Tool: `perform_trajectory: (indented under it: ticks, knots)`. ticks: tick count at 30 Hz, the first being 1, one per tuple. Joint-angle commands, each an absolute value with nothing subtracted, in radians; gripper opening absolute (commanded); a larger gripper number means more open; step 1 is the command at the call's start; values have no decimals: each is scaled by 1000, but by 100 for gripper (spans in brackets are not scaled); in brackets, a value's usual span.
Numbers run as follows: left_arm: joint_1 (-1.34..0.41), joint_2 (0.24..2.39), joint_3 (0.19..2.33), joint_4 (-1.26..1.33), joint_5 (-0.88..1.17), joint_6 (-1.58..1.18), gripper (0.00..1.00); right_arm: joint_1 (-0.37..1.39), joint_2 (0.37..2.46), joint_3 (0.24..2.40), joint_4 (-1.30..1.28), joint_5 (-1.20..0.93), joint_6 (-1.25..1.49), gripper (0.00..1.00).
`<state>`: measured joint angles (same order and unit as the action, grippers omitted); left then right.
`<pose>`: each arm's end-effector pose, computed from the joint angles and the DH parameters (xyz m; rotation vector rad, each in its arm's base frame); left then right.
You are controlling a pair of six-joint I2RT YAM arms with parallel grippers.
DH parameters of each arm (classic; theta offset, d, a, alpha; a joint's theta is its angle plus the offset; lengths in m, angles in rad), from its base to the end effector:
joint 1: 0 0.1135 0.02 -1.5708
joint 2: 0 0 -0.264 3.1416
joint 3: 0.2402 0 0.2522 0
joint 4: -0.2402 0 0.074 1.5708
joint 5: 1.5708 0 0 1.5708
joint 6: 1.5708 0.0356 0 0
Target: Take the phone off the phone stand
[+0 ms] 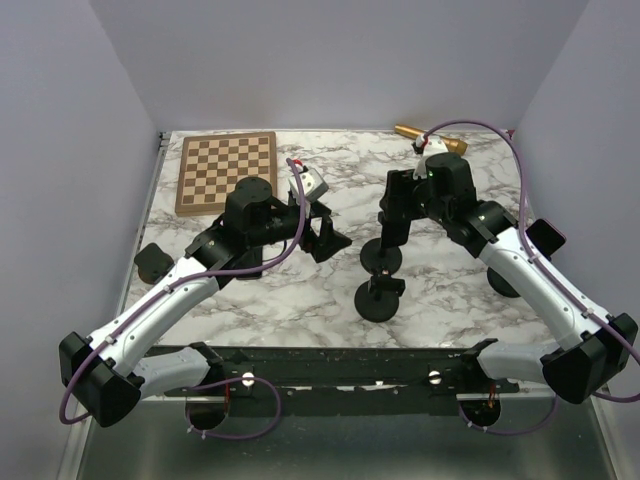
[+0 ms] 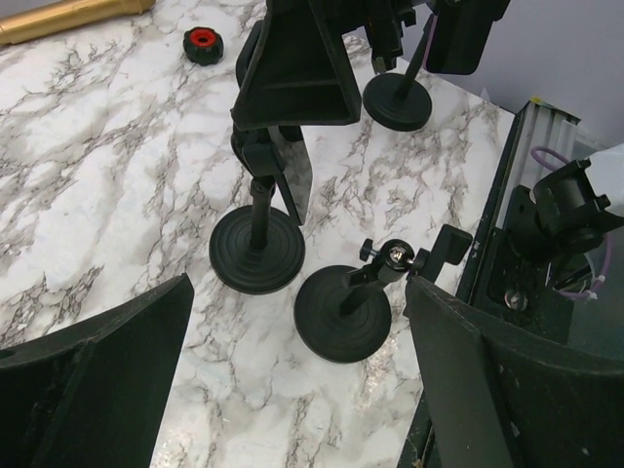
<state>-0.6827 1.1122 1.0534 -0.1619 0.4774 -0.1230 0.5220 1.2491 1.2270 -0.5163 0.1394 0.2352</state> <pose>0.1869 -0.1731 0.3726 0.8553 1.6744 -0.9923 0.2422 0.1336 0.3625 -0.2195 2.1070 0.3067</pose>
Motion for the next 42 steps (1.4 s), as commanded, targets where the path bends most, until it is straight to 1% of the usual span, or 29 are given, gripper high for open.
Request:
perform_trajectory:
  ticks: [1, 15, 17, 19, 21, 23, 24, 27, 28, 29, 33, 35, 36, 38, 39, 41, 42]
  knots:
    - [-689, 1117, 1063, -148, 451, -108, 98, 516, 1256, 1208, -486, 102, 245, 92]
    - [-694, 1121, 1063, -151, 441, -104, 98, 517, 1264, 1184, -480, 118, 246, 92]
    - [-693, 1123, 1063, -150, 440, -103, 98, 517, 1262, 1180, -479, 120, 245, 91]
    - [-693, 1124, 1062, -150, 439, -103, 98, 517, 1261, 1176, -477, 121, 246, 87]
    - [-693, 1127, 1062, -150, 439, -104, 98, 517, 1260, 1171, -470, 118, 245, 79]
    - [-695, 1131, 1061, -149, 432, -103, 97, 517, 1262, 1169, -467, 115, 246, 67]
    - [-697, 1134, 1058, -145, 421, -104, 97, 517, 1261, 1169, -465, 114, 247, 61]
    - [-710, 1138, 1030, -108, 352, -120, 94, 517, 1256, 1175, -466, 101, 249, 50]
    - [-713, 1139, 1012, -80, 339, -132, 93, 517, 1255, 1178, -468, 98, 253, 44]
    - [-715, 1139, 995, -48, 334, -147, 91, 516, 1253, 1181, -469, 94, 257, 38]
    - [-716, 1192, 960, 74, 340, -258, 70, 517, 1241, 1183, -469, 78, 264, 15]
    - [-714, 1247, 990, 93, 381, -314, 67, 517, 1236, 1183, -469, 80, 265, 5]
    - [-716, 1278, 1009, 102, 401, -335, 68, 517, 1235, 1183, -469, 78, 265, 1]
    - [-715, 1328, 1031, 140, 424, -383, 77, 517, 1229, 1181, -472, 72, 265, 1]
    - [-716, 1353, 1041, 162, 430, -396, 78, 517, 1227, 1181, -471, 67, 265, 1]
    - [-715, 1393, 1062, 190, 433, -423, 78, 517, 1224, 1181, -475, 61, 264, 1]
    - [-716, 1410, 1072, 198, 426, -435, 75, 516, 1223, 1183, -477, 57, 263, 1]
